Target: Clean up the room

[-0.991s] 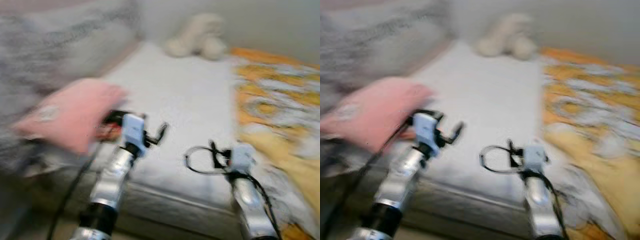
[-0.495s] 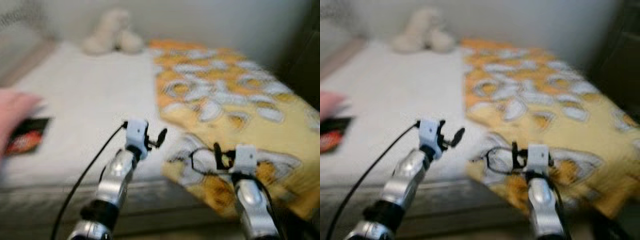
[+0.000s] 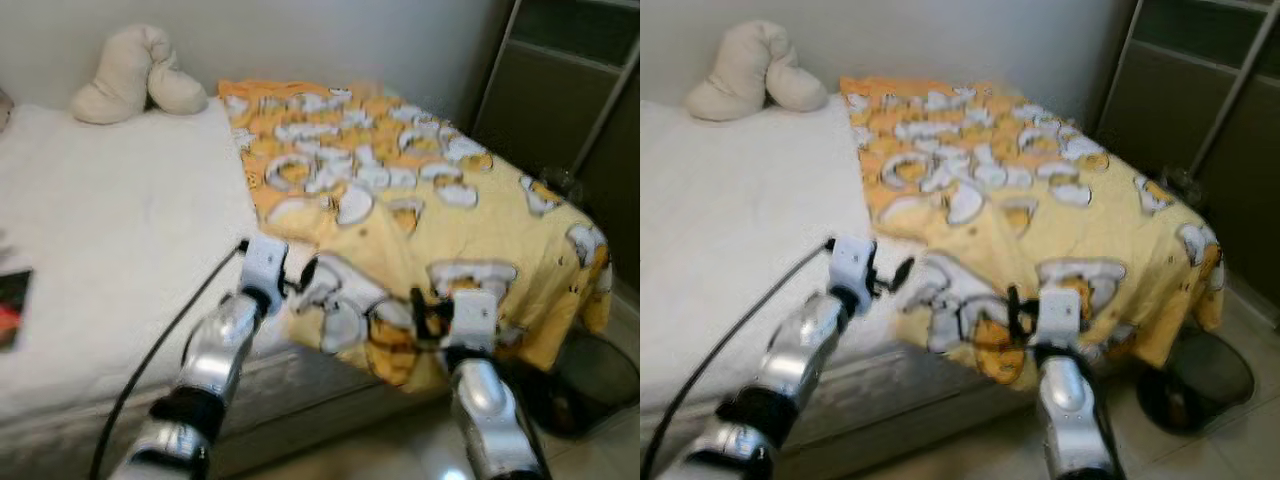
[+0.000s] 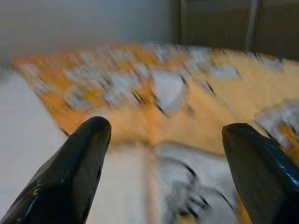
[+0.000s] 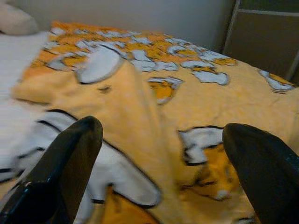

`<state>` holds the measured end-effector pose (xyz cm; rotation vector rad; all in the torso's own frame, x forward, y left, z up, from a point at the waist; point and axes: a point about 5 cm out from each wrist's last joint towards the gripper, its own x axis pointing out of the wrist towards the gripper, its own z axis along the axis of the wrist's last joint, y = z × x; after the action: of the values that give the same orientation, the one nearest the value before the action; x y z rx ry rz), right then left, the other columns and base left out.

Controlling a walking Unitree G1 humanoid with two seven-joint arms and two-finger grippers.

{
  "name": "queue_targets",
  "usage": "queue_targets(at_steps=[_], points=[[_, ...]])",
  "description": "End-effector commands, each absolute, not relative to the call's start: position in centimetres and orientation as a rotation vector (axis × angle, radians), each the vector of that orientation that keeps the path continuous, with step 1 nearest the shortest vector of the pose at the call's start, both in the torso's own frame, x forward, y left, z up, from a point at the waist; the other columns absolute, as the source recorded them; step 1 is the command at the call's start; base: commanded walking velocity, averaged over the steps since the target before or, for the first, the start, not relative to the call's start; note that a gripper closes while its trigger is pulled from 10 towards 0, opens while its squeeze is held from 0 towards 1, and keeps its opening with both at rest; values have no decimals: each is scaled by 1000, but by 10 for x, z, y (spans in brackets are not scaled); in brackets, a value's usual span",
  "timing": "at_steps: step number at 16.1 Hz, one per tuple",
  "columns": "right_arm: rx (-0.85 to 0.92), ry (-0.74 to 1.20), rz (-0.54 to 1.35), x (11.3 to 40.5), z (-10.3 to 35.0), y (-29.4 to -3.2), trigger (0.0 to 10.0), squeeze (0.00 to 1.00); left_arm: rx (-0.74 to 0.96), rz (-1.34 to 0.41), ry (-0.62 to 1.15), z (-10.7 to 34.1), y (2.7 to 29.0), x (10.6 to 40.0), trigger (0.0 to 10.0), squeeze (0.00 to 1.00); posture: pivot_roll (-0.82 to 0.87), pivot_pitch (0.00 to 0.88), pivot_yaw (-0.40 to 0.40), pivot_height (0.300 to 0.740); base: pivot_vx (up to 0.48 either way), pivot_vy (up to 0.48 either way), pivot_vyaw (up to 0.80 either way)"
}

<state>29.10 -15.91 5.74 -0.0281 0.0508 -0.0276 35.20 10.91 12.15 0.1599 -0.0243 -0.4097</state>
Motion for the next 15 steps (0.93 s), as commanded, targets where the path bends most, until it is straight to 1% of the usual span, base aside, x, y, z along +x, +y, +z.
queue_targets(at_steps=[1, 4, 5, 6, 7, 8, 10, 12, 15], points=[[-39, 34, -17, 296, 63, -157, 10000, 0, 173, -423, -44, 125, 105, 353, 10000, 0, 125, 0, -9, 740, 0, 439, -763], [-36, 35, -25, 295, 61, -159, 10000, 0, 123, -415, -26, 123, 104, 354, 10000, 0, 129, 0, -10, 740, 0, 439, -754], [2, 12, -37, 293, 64, -160, 10000, 0, 49, -387, 7, 120, 104, 355, 10000, 0, 128, 0, -10, 740, 0, 439, -738], [80, -30, -40, 292, 70, -160, 10000, 0, -46, -351, 56, 115, 106, 357, 10000, 0, 122, 0, -11, 740, 0, 442, -725], [135, -62, -31, 288, 73, -160, 10000, 0, -96, -364, 124, 104, 100, 354, 10000, 0, 119, 0, -10, 740, 0, 0, -700], [120, -51, -32, 286, 70, -161, 10000, 0, -72, -393, 125, 102, 95, 351, 10000, 0, 117, 0, -10, 740, 0, 0, -688], [118, -6, -56, 283, 61, -164, 10000, 0, 7, -440, 84, 102, 87, 347, 10000, 0, 116, 0, -9, 740, 0, 0, 0], [104, 2, -42, 283, 60, -161, 10000, 0, 14, -421, 89, 101, 87, 348, 10000, 0, 111, 0, -7, 740, 343, -332, 0], [89, 8, -12, 284, 61, -157, 10000, 0, 5, -374, 115, 100, 91, 352, 10000, 0, 108, 0, -2, 740, 454, 0, 0]])
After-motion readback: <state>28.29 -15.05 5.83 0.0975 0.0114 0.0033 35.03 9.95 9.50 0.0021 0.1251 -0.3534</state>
